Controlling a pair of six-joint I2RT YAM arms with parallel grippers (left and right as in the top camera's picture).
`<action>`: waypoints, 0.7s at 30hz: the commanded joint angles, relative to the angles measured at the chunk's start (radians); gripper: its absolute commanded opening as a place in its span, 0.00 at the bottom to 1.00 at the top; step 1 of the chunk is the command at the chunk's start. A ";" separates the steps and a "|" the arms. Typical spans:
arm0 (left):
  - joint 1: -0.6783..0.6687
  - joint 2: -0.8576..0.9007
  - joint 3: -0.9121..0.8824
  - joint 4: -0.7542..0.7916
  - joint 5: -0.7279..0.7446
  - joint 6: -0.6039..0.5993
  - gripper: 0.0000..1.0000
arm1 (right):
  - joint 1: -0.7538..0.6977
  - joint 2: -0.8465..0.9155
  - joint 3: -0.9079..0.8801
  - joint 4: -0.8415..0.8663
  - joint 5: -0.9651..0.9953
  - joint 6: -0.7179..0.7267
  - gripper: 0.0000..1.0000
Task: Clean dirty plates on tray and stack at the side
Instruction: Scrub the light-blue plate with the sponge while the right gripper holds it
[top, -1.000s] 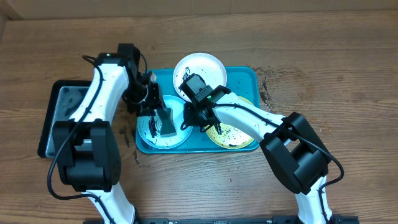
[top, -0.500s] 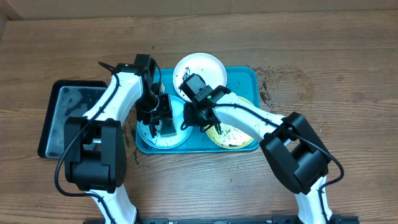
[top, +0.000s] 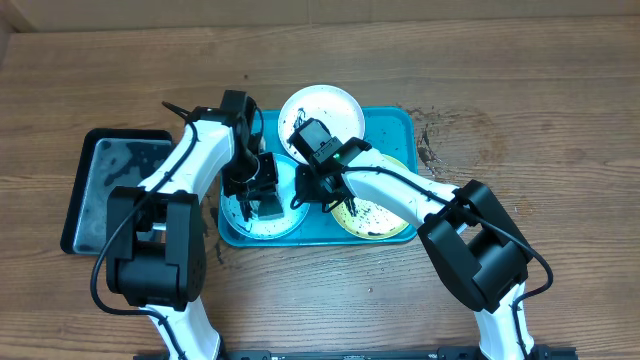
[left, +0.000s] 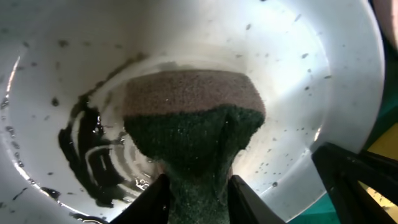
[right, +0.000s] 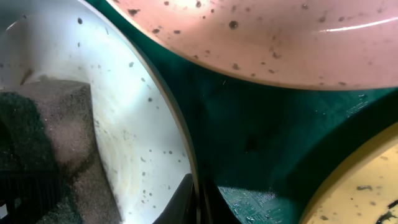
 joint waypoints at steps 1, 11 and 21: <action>-0.004 0.005 -0.007 0.003 0.008 -0.007 0.27 | -0.006 0.010 -0.003 0.004 0.004 -0.004 0.04; 0.000 0.005 -0.112 0.070 -0.214 -0.064 0.04 | -0.006 0.010 -0.003 -0.001 0.004 -0.004 0.04; 0.001 0.004 -0.052 0.026 -0.515 -0.063 0.04 | -0.006 0.010 -0.003 -0.003 0.005 -0.004 0.04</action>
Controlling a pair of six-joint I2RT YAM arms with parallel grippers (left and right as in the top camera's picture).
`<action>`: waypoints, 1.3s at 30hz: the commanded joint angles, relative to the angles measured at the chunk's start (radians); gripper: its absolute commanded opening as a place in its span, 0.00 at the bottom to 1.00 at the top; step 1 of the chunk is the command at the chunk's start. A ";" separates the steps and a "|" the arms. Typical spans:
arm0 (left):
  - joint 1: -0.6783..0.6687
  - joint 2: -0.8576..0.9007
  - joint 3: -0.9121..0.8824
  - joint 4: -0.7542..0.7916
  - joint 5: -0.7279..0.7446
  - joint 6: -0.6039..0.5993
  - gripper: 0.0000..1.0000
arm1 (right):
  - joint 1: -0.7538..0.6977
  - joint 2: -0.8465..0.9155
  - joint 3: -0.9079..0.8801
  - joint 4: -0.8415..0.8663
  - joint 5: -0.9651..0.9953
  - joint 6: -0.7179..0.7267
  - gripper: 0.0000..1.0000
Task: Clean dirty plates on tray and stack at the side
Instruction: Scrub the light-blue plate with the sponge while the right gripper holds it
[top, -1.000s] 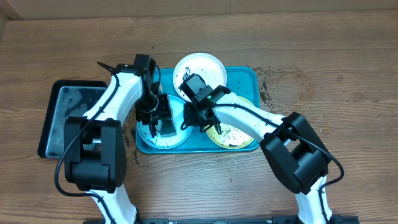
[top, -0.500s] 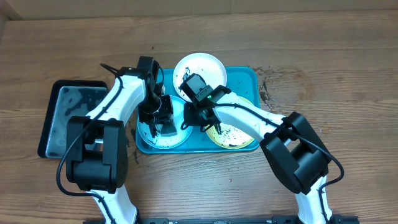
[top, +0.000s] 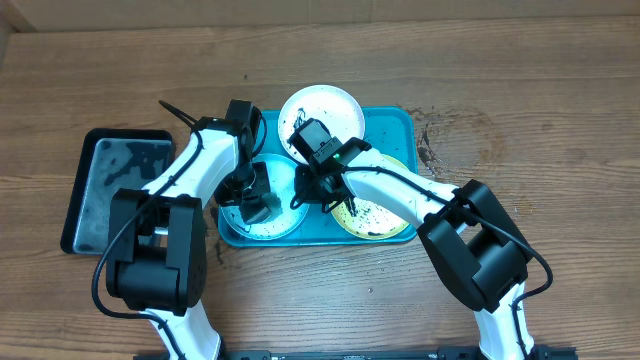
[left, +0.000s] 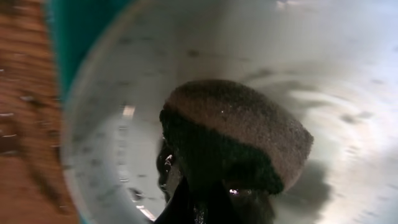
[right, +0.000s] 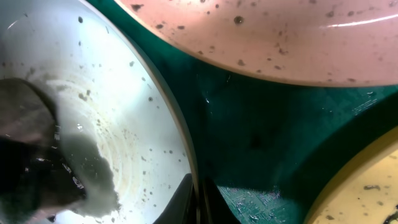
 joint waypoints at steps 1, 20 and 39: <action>0.015 0.022 0.043 -0.028 -0.222 -0.015 0.04 | -0.006 0.009 -0.003 -0.003 0.012 -0.004 0.04; 0.013 0.025 0.028 0.116 0.252 -0.053 0.04 | -0.006 0.009 -0.003 0.000 0.014 -0.004 0.04; 0.015 0.022 0.166 -0.187 -0.311 -0.132 0.04 | -0.034 0.009 -0.003 -0.006 0.014 -0.004 0.04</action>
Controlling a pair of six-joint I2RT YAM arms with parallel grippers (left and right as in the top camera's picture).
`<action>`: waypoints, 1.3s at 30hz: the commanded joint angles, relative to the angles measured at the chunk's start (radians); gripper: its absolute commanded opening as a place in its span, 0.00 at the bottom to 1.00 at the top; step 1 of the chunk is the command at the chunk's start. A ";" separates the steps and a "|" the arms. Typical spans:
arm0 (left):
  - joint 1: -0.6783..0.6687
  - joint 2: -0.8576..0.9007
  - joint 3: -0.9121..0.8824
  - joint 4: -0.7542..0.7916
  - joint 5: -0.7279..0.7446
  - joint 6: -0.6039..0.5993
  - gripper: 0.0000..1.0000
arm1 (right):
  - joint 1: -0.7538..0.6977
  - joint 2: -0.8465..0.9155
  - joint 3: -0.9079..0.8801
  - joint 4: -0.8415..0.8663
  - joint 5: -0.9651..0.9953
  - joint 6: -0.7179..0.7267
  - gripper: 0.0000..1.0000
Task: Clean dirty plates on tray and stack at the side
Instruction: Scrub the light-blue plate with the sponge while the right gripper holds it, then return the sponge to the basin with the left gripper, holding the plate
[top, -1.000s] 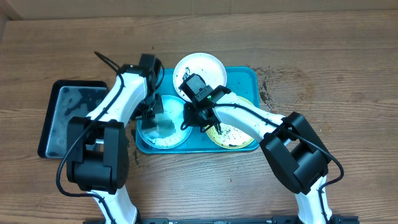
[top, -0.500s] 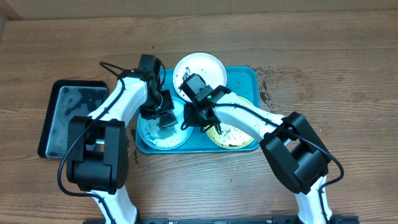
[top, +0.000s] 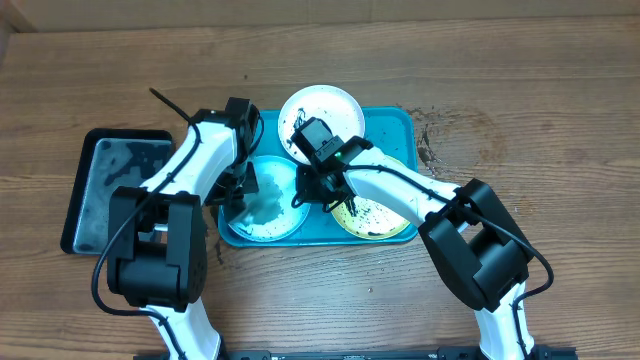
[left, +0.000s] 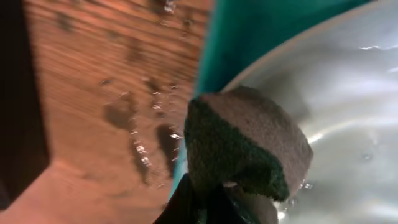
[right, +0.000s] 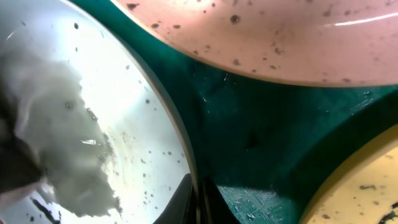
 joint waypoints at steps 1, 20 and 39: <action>0.008 0.008 0.120 -0.056 -0.091 -0.068 0.04 | -0.024 0.009 -0.002 0.004 0.029 0.000 0.04; -0.069 0.008 -0.056 0.100 0.286 0.017 0.04 | -0.025 0.009 0.004 -0.004 0.029 0.000 0.04; 0.013 -0.004 0.302 -0.140 -0.014 -0.073 0.04 | -0.025 -0.013 0.105 -0.075 0.028 -0.060 0.04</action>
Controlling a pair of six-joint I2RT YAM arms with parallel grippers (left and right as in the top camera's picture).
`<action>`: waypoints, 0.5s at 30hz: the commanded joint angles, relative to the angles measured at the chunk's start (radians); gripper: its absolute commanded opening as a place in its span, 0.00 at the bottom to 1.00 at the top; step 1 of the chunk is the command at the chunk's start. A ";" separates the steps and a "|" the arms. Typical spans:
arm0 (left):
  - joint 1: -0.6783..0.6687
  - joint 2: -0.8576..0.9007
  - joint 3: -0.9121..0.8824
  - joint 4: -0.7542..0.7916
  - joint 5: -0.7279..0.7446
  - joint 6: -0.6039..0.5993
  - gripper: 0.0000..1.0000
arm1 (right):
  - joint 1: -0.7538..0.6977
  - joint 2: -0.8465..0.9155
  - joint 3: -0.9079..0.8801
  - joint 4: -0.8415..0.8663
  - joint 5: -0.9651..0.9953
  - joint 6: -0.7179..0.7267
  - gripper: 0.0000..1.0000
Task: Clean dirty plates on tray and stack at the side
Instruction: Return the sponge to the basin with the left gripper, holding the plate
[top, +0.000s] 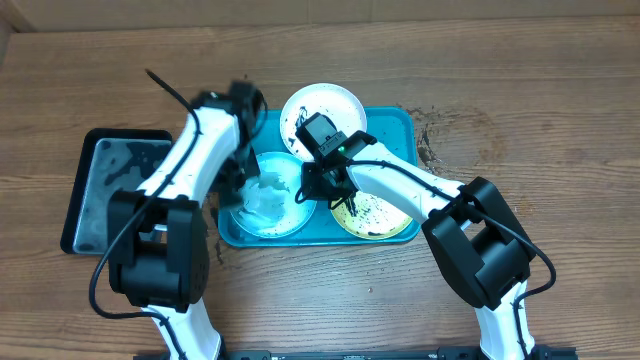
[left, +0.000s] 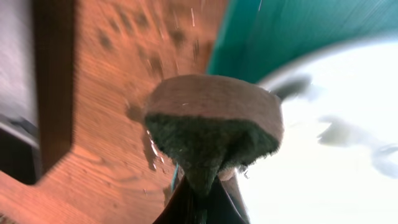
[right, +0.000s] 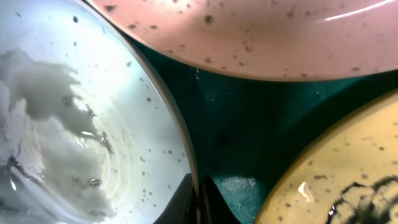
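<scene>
On the teal tray (top: 400, 125) lie three plates: a pale plate (top: 268, 205) smeared with foam at the left, a speckled white-pink plate (top: 322, 108) at the back, a dirty yellow plate (top: 378, 215) at the right. My left gripper (left: 202, 190) is shut on a green-and-tan sponge (left: 214, 121), lifted over the tray's left edge beside the pale plate (left: 317, 137). My right gripper (right: 198, 193) is shut on the pale plate's right rim (right: 177, 134); its foam (right: 50, 124) shows to the left.
A black tray (top: 112, 190) holding water lies on the wooden table left of the teal tray. Wet spots mark the wood (left: 143, 74) between them. Dark crumbs dot the table (top: 430, 145) right of the teal tray.
My left gripper with the sponge has moved from the pale plate's left rim to above the tray's left edge and the wood. The right gripper still pinches the plate's rim.
The sponge was pressed on the middle of the dirty pale plate while my right gripper held its rim. Then it was lower left in the plate, then at its left rim with foam spread. Now the sponge is off the plate, which is foamy.
</scene>
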 joint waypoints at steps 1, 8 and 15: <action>0.042 -0.008 0.164 -0.029 0.020 0.016 0.04 | -0.006 -0.020 0.094 -0.018 0.018 -0.055 0.04; 0.229 -0.021 0.306 -0.050 0.304 0.058 0.04 | 0.010 -0.044 0.327 -0.248 0.283 -0.121 0.04; 0.479 -0.021 0.302 -0.088 0.425 0.069 0.04 | 0.105 -0.044 0.578 -0.482 0.742 -0.271 0.04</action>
